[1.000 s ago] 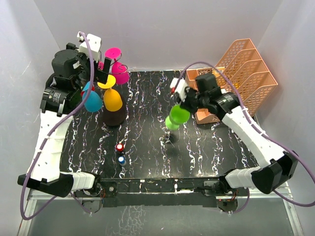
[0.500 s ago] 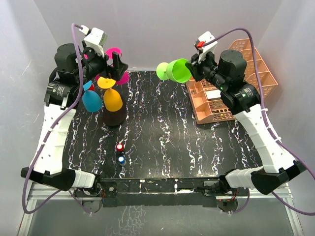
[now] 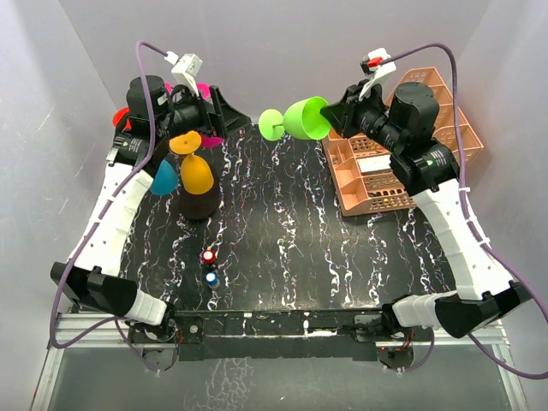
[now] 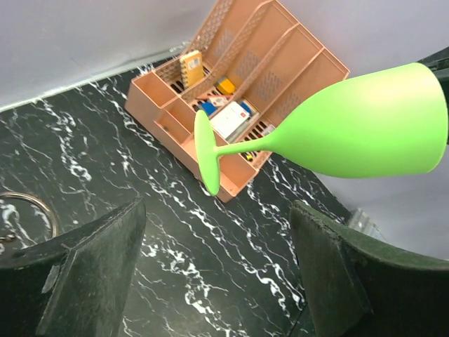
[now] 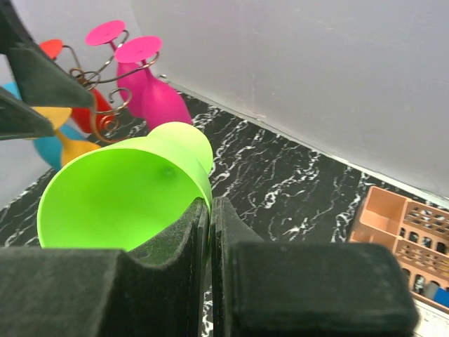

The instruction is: Place the wine glass upside down on the wine glass rack

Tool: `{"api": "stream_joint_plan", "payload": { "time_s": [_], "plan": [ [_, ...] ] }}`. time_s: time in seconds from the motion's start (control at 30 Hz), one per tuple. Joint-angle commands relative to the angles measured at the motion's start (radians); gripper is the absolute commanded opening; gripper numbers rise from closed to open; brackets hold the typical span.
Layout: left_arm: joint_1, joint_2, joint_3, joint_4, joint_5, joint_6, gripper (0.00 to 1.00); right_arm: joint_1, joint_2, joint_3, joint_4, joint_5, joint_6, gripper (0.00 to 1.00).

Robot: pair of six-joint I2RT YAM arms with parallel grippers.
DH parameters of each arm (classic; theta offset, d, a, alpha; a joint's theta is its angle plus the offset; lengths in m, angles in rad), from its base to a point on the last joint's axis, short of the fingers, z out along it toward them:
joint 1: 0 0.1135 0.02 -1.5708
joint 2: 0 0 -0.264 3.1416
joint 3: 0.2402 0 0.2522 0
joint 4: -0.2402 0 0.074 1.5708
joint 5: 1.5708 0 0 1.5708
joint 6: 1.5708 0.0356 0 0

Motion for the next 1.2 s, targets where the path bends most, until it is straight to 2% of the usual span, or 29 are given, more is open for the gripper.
{"api": "stream_joint_plan", "payload": {
  "time_s": [0.0,0.43,0.93,1.17],
  "plan": [
    [-0.018,-0.011,-0.031,0.083,0.066,-0.077,0.79,-0.021,-0.023,0.051,0.088,-0.127,0.079,0.08],
    [-0.048,-0.004,-0.127,0.128,0.078,-0.154,0.6,-0.041,-0.008,0.061,0.105,-0.233,0.103,0.08],
    [-0.051,0.0,-0.149,0.149,0.101,-0.17,0.24,-0.052,-0.012,0.026,0.125,-0.28,0.1,0.08],
    [-0.051,-0.007,-0.144,0.147,0.1,-0.17,0.0,-0.053,-0.019,0.007,0.133,-0.273,0.088,0.08]
  ]
}}
